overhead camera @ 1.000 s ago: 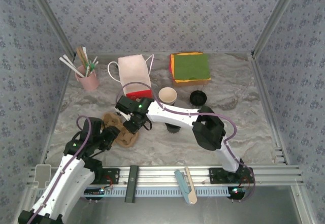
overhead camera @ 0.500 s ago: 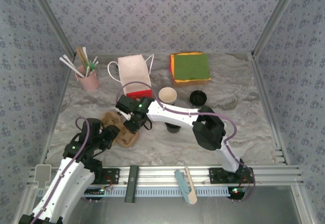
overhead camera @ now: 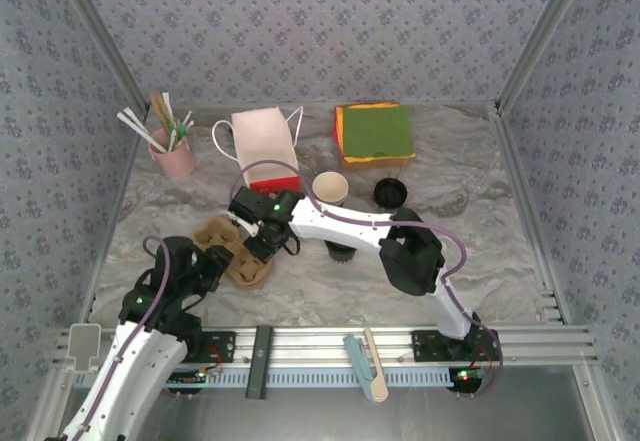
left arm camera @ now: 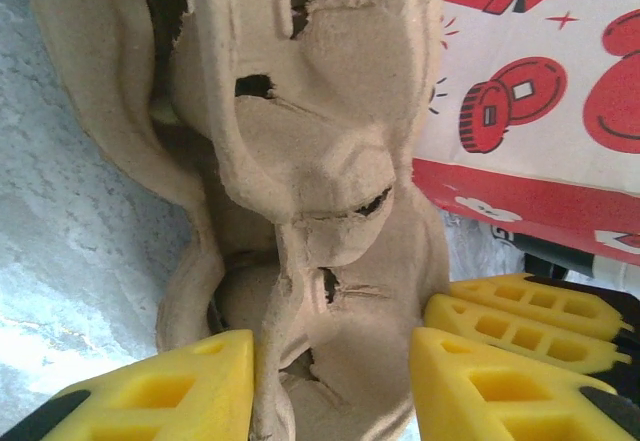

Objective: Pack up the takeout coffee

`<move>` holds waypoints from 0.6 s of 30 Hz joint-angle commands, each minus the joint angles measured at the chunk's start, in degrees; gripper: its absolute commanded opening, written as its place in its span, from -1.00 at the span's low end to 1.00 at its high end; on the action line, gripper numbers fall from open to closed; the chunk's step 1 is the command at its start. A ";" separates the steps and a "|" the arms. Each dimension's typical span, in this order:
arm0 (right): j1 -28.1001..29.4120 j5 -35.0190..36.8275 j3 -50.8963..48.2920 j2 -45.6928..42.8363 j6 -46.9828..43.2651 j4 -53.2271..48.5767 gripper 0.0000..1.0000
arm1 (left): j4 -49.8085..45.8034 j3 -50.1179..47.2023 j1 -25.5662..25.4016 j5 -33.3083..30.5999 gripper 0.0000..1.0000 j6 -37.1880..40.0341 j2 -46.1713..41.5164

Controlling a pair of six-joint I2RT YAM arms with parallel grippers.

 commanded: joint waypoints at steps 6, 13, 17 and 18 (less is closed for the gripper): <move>-0.84 -4.71 1.56 -1.47 1.48 -0.76 -0.80 | 5.10 -1.35 -0.36 0.90 -0.13 0.02 -1.21; -1.04 -8.07 2.04 -1.74 1.48 -0.61 -0.77 | 4.81 -2.33 -0.34 -0.15 -0.14 0.43 -1.10; -1.04 -6.11 2.87 -0.74 1.46 -2.01 -0.68 | 4.54 -2.38 -0.34 -0.31 -0.15 0.60 -1.05; -1.13 -5.41 2.82 -0.59 1.63 -2.18 -0.59 | 3.95 -2.32 -0.34 -0.60 -0.16 0.65 -1.12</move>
